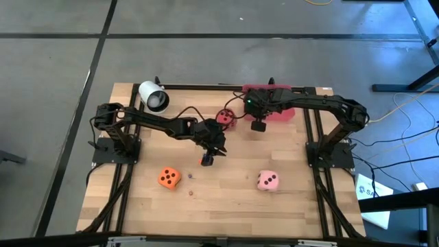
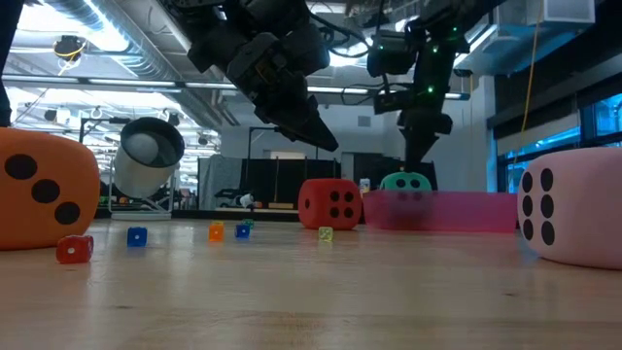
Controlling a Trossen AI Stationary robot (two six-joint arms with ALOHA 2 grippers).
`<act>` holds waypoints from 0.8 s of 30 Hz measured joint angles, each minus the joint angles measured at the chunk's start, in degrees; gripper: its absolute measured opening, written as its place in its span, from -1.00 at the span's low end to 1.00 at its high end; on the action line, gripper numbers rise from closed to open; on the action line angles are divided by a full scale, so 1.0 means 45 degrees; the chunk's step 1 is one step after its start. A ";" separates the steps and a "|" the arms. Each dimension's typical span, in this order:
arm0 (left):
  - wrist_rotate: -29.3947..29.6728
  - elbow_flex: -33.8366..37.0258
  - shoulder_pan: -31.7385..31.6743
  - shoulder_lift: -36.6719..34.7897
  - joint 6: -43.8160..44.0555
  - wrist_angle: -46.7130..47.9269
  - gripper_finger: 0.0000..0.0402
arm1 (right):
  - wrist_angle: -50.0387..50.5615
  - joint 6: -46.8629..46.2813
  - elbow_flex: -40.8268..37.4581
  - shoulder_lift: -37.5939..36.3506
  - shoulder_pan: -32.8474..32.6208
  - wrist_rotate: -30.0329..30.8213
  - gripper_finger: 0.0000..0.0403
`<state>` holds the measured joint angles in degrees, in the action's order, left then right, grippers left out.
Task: Pick & Place Dice
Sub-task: Put the large blue dice into the red bin
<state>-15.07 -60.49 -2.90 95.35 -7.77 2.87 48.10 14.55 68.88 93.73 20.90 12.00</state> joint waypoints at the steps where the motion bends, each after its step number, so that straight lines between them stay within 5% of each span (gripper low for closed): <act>1: 0.0000 0.0000 0.0000 0.0000 -0.0019 -0.0004 -0.63 | -0.0037 -0.0003 0.0000 0.0000 0.0045 -0.0002 -0.99; 24: -0.0004 0.0005 0.0000 0.0000 -0.0092 0.0011 -0.63 | -0.0283 -0.0246 0.0392 0.1253 0.0329 -0.0300 -1.00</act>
<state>-15.09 -60.47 -2.90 95.35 -8.19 2.92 46.82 13.44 70.64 99.37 22.38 10.65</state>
